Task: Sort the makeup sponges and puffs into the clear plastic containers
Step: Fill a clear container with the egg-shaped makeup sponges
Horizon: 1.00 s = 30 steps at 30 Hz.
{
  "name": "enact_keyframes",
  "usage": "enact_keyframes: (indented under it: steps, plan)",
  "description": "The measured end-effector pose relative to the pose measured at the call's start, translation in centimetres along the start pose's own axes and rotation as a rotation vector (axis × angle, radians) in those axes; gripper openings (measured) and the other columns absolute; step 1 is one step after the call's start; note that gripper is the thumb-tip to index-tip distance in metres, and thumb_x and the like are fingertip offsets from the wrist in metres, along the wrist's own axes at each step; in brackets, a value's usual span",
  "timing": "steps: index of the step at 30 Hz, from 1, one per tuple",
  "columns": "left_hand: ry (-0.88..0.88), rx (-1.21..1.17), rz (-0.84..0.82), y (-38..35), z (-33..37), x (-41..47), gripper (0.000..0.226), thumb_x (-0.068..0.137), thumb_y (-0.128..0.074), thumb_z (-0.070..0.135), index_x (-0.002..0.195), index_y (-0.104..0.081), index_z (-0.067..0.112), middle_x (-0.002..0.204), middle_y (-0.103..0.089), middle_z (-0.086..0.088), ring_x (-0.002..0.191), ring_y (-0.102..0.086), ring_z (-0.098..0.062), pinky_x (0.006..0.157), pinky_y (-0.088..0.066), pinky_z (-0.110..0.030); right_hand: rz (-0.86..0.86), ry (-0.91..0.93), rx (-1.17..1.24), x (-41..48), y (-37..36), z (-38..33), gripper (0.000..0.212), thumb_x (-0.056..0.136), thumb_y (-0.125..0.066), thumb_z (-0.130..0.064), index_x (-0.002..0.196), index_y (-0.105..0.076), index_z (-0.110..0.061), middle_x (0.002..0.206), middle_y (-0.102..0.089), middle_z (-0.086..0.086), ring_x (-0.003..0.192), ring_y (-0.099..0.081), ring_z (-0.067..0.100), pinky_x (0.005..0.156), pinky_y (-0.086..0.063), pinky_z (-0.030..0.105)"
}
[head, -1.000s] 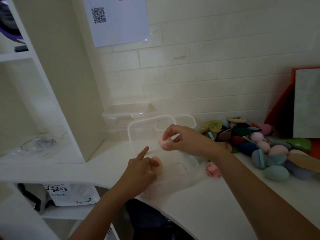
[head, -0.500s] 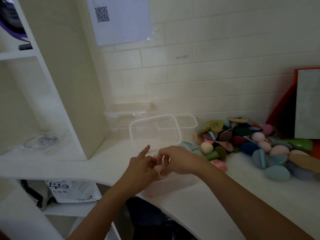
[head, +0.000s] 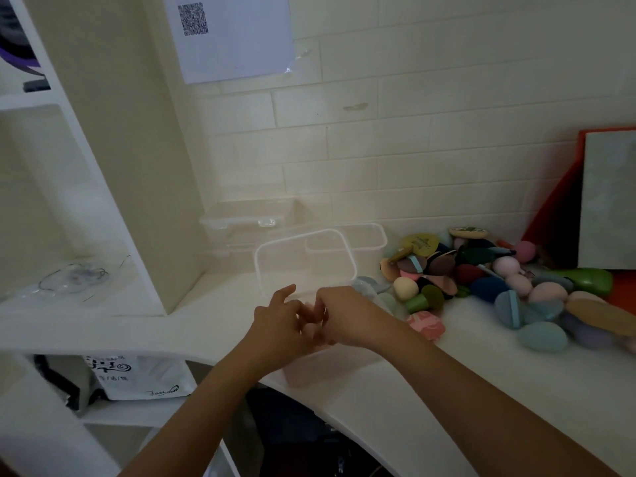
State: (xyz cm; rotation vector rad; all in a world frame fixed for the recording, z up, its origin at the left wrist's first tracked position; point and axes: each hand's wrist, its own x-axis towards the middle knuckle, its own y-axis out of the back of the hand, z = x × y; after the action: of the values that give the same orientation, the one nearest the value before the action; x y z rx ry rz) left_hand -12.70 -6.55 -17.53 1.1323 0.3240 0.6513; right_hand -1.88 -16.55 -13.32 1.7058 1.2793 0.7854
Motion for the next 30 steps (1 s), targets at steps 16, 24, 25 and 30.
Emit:
enact_keyframes:
  steps: [16,24,25,30]
  plan:
    - [-0.102,-0.005,0.040,-1.1,1.4,0.4,0.027,0.073,-0.054,0.066,0.081,-0.050,0.041,0.132,-0.050,0.014,0.142,-0.012,-0.008,0.100,-0.021,-0.029,-0.127,0.017,0.250,0.0,2.6,3.2,0.017,0.078,-0.076,-0.018,0.089,-0.066,-0.009,0.083,-0.073,0.008,0.074,-0.072,0.017,0.075,-0.059,0.027]
    - [-0.088,-0.062,0.103,-0.7,1.9,0.0,0.020,0.077,-0.062,0.033,0.071,-0.045,0.042,0.142,-0.040,0.006,0.140,-0.015,-0.007,0.098,-0.020,-0.025,0.149,-0.064,0.308,-0.1,5.2,4.3,0.009,0.087,-0.065,-0.019,0.083,-0.069,-0.011,0.076,-0.071,0.005,0.065,-0.068,0.014,0.064,-0.056,0.023]
    - [-0.084,-0.072,0.108,-0.7,2.0,0.0,0.020,0.077,-0.061,0.032,0.070,-0.045,0.042,0.143,-0.037,0.007,0.140,-0.017,-0.008,0.098,-0.020,-0.025,0.283,-0.106,0.251,0.0,5.9,5.1,0.010,0.087,-0.065,-0.020,0.083,-0.068,-0.012,0.076,-0.070,0.003,0.066,-0.066,0.015,0.065,-0.055,0.025]
    - [-0.084,-0.105,0.109,-0.6,2.1,-0.2,0.021,0.077,-0.061,0.028,0.069,-0.046,0.040,0.142,-0.036,0.010,0.139,-0.021,-0.010,0.095,-0.020,-0.024,0.469,-0.321,0.009,0.2,6.7,9.7,0.015,0.086,-0.062,-0.022,0.084,-0.071,-0.009,0.084,-0.068,0.004,0.083,-0.063,0.021,0.073,-0.049,0.033]
